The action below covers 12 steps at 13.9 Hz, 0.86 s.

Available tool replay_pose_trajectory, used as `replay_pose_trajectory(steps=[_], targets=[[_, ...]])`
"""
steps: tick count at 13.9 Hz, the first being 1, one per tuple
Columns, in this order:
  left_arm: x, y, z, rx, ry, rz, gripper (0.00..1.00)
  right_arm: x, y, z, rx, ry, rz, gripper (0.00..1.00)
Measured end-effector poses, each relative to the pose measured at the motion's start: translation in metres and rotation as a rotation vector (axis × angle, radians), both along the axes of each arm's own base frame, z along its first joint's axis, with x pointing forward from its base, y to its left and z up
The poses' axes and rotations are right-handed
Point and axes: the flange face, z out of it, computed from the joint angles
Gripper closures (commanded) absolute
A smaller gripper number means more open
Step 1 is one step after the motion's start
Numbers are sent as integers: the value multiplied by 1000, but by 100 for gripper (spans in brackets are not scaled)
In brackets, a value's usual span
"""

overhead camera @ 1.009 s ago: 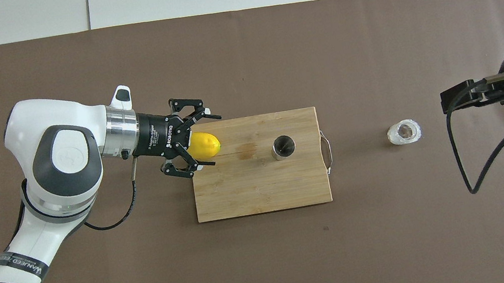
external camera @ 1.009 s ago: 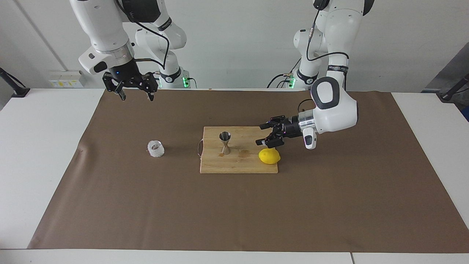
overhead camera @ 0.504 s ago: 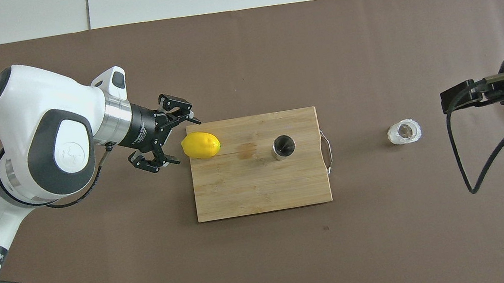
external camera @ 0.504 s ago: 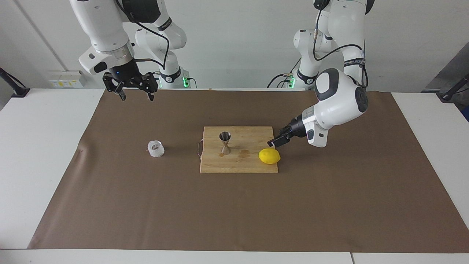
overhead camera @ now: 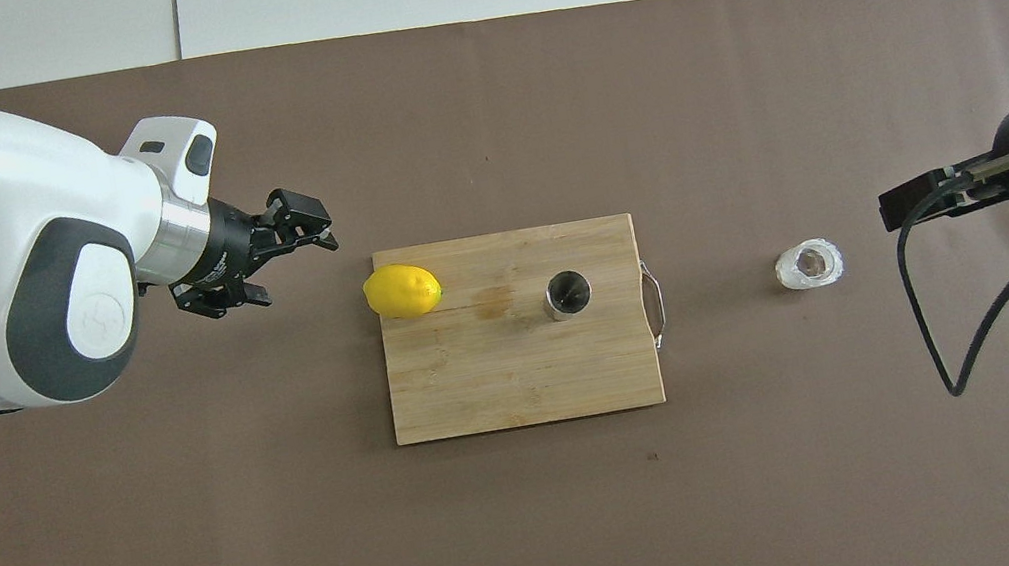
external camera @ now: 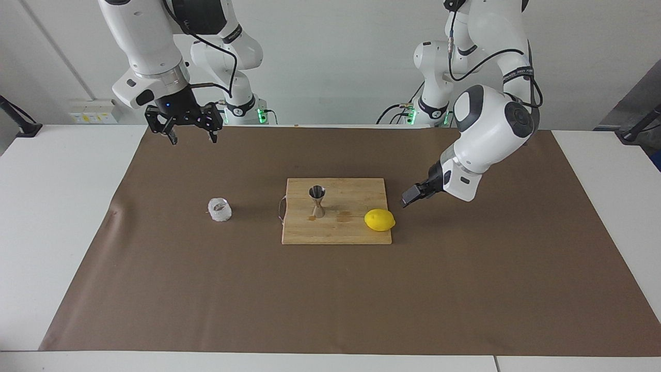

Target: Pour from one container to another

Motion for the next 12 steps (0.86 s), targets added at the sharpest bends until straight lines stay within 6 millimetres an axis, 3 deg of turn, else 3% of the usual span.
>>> replay_pose_trajectory(steps=[6,12], targets=[[6,50,29,171,-171,-336,0,-3,-17,-10,-2,-8,97,0],[-8,82,121,270,-180,-380,0,2,-27,-47,59,-41,461,0]])
